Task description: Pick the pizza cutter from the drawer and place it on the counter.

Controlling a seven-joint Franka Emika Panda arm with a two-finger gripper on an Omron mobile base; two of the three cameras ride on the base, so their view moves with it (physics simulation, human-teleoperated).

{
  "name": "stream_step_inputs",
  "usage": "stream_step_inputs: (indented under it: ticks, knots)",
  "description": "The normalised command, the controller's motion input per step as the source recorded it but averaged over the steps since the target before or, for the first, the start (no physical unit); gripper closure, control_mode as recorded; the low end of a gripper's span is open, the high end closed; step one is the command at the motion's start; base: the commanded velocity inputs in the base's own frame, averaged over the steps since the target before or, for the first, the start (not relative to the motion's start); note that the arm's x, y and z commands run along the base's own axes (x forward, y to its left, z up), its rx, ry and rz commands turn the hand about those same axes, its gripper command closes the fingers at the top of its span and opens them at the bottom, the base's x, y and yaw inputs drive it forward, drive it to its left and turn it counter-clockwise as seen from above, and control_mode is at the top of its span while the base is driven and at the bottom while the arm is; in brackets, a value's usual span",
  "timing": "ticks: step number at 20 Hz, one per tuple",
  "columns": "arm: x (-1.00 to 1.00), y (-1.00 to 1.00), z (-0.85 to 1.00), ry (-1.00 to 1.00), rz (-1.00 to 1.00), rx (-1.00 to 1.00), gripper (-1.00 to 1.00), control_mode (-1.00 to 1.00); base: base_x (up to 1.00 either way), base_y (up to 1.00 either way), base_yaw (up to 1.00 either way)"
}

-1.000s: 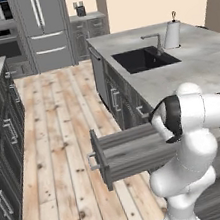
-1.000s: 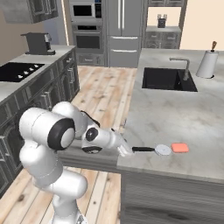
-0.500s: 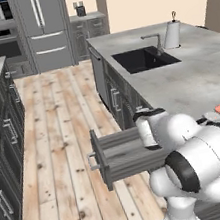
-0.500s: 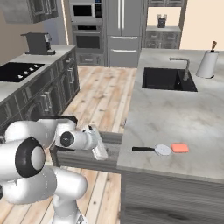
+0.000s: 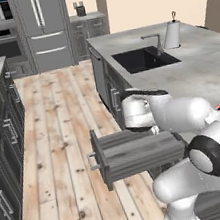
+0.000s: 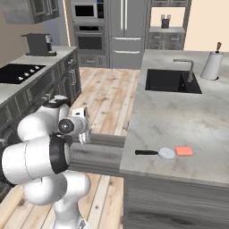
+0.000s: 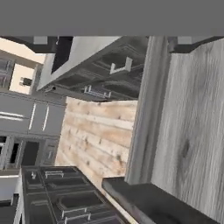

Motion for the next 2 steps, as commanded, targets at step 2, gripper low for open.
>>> stream_step_inputs:
  ticks: [2]
  knots:
    - [0.94, 1.0, 0.55, -0.18, 0.0, 0.68, -1.0, -1.0, 0.0, 0.0, 0.0]
